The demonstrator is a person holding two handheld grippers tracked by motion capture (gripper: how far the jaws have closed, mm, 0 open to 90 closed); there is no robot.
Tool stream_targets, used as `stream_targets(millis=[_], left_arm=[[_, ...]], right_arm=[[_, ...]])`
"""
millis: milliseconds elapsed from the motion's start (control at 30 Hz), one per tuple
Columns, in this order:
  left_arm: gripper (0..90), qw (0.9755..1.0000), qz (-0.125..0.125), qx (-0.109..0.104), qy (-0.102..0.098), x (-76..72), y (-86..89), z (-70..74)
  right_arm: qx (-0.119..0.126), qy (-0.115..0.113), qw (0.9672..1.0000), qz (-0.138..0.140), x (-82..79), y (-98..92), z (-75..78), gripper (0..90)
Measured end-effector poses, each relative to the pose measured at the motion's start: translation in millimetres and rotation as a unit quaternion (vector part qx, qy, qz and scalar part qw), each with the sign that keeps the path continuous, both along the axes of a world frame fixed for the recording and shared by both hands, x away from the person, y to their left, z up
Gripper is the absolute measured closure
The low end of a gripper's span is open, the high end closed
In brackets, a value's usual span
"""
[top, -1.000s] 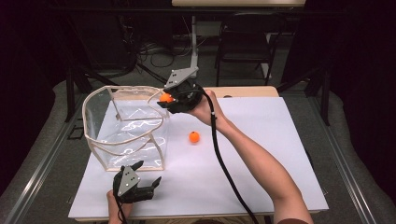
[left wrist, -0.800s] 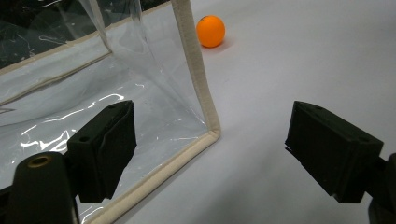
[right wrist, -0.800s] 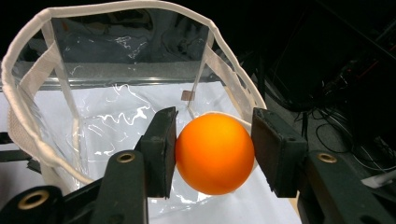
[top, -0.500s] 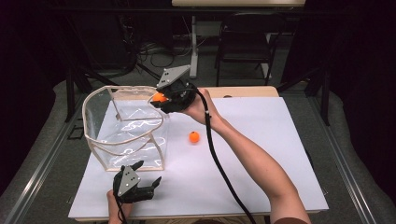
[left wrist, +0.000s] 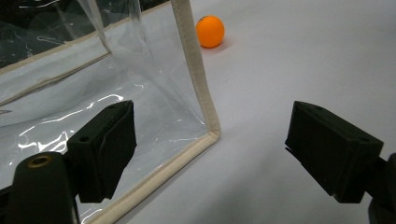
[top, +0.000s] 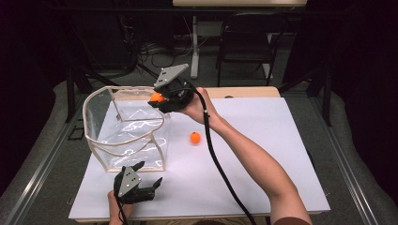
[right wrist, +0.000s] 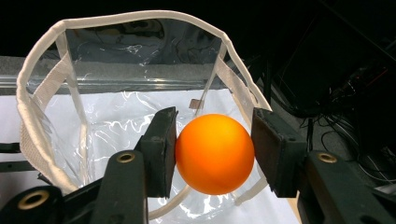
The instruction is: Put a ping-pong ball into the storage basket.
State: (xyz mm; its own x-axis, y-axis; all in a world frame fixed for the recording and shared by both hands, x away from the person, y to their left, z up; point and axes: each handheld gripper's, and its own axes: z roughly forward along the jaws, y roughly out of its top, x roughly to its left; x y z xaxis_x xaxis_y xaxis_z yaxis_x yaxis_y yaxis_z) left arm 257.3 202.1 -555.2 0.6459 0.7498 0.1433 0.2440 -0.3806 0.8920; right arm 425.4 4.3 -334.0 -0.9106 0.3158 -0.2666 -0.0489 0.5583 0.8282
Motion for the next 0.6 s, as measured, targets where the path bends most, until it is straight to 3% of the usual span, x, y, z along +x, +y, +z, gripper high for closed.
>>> stream_targets(millis=[600], left_arm=[[16.1,1.0,-0.001,-0.001,-0.001,-0.9,1.2,0.3]], right_arm=[[-0.003,-0.002,0.9999,0.016,-6.2,13.4,2.6,51.4]])
